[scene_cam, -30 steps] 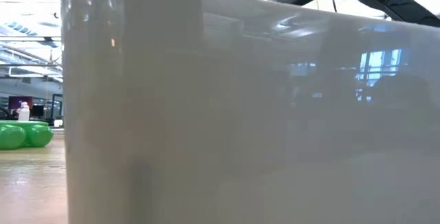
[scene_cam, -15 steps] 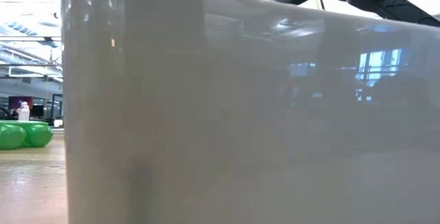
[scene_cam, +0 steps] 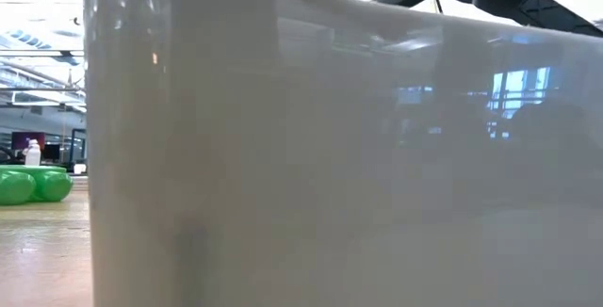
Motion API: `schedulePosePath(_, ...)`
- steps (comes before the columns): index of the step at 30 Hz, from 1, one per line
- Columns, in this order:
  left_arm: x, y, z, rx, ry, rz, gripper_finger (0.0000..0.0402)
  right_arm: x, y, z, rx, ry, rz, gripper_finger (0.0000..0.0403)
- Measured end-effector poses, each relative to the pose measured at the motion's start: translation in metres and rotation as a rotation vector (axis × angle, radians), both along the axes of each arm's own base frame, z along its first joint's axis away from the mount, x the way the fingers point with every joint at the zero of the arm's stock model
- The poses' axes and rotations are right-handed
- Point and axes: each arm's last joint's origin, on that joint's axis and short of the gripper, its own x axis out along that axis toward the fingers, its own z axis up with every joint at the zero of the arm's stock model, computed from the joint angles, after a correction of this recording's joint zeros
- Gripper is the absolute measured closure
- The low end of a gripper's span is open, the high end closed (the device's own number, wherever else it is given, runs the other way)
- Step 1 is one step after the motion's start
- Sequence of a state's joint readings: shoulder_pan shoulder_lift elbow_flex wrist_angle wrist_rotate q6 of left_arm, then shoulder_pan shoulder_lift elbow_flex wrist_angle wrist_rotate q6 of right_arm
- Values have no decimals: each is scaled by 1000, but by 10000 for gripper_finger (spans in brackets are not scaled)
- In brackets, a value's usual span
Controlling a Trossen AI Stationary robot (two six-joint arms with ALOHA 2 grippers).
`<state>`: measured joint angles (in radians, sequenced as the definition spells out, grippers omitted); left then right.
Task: Pick & Place Toys
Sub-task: Put the green game piece into the orange bin
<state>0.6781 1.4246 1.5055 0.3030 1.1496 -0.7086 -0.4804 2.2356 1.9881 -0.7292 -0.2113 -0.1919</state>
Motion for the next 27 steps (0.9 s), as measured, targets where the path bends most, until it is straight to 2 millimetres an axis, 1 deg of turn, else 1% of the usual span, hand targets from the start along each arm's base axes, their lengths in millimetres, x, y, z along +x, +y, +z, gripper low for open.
schedulePosePath(7, 2, -1, -3, -6, 21, -3, 176, -1, 5, -18, 30, 20, -26, 260)
schedulePosePath(13, 2, -1, -3, -3, 20, -2, 176, -5, 8, -34, 52, 35, -49, 250)
schedulePosePath(20, 2, -1, -3, 17, 9, 1, 176, -3, 8, -35, 51, 17, -55, 258)
schedulePosePath(27, 2, -1, -3, 17, 9, 1, 176, -2, 8, -34, 52, 0, -22, 243)
